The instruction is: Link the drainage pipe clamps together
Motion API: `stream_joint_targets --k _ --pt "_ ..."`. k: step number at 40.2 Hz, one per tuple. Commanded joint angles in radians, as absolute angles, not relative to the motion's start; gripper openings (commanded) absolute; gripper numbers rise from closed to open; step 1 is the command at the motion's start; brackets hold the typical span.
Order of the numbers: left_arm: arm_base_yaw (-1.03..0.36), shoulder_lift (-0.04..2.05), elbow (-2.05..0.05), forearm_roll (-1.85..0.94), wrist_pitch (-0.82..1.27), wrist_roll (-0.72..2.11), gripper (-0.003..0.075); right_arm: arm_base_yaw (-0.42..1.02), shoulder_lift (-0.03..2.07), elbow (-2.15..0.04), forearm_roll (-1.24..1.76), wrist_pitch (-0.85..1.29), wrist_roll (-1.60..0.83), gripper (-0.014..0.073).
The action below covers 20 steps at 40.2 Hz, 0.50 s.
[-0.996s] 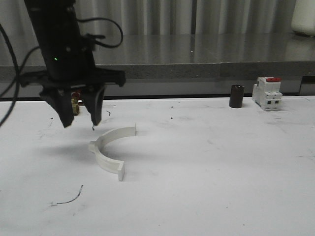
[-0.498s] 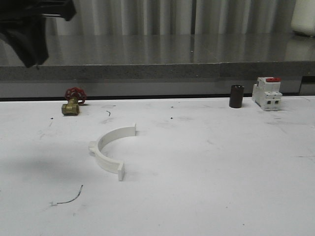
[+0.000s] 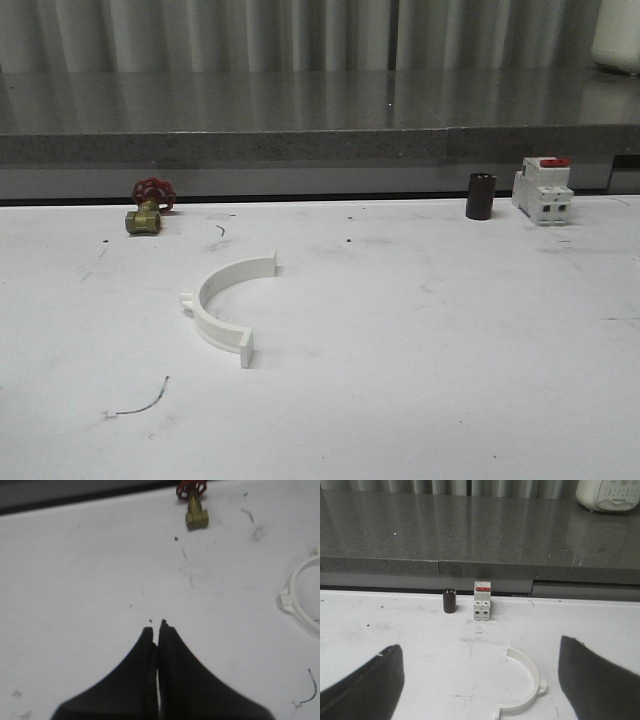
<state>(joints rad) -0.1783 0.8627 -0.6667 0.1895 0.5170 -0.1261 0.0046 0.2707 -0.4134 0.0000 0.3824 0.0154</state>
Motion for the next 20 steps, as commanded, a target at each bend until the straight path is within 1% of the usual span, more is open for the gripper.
stream_joint_targets --k 1,7,9,13,20 --pt "-0.181 0.696 -0.597 0.194 0.354 -0.123 -0.0020 -0.003 0.287 -0.452 -0.012 0.312 0.012 0.0643" --pt "-0.181 0.416 -0.476 0.174 0.283 -0.123 -0.0020 -0.003 0.287 -0.452 -0.012 0.312 0.012 0.0643" --pt "-0.181 0.355 -0.439 0.159 0.261 -0.123 -0.0020 -0.003 0.287 -0.452 -0.012 0.312 0.012 0.0643" --pt "-0.181 0.189 -0.370 0.197 0.243 -0.123 -0.0020 -0.003 0.287 -0.452 -0.012 0.312 0.012 0.0643" --pt "-0.181 0.022 -0.320 0.262 0.183 -0.123 -0.0020 -0.003 0.287 -0.452 -0.012 0.312 0.012 0.0643"
